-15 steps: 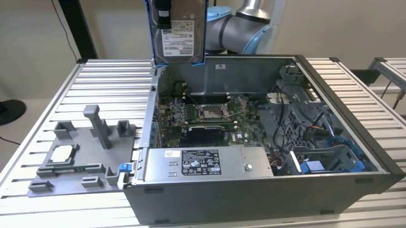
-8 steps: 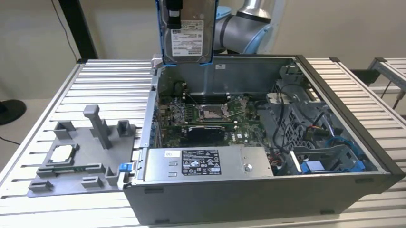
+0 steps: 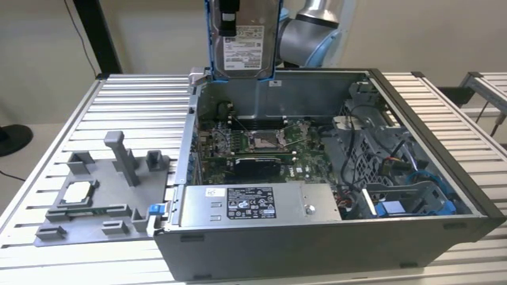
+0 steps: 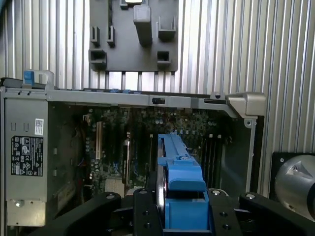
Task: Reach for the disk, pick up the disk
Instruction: 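Pick up the disk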
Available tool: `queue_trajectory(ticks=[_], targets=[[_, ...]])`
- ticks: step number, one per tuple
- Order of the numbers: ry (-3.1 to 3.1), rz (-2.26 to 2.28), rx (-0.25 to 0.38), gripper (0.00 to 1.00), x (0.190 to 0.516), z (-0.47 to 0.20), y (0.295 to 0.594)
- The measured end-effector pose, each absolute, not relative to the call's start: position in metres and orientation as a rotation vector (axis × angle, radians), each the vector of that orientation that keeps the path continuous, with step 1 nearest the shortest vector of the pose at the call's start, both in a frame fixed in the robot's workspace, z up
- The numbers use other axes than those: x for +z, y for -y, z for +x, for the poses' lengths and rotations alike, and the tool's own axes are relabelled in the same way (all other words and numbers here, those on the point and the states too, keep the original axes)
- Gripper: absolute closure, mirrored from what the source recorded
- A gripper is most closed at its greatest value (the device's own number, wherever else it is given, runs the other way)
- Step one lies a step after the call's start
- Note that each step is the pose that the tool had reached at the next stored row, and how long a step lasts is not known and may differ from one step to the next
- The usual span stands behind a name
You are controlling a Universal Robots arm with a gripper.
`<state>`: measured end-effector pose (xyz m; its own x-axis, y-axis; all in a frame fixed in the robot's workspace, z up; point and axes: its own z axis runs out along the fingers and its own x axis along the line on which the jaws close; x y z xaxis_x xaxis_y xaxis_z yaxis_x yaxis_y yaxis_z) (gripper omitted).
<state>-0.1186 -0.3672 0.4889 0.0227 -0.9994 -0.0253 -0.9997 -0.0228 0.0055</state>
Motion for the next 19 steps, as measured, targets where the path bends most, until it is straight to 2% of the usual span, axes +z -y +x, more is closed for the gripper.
queue_trajectory(ticks=[19], targets=[[-2.186, -2.237, 0.034, 1.00, 0.489, -0.083, 0.367]])
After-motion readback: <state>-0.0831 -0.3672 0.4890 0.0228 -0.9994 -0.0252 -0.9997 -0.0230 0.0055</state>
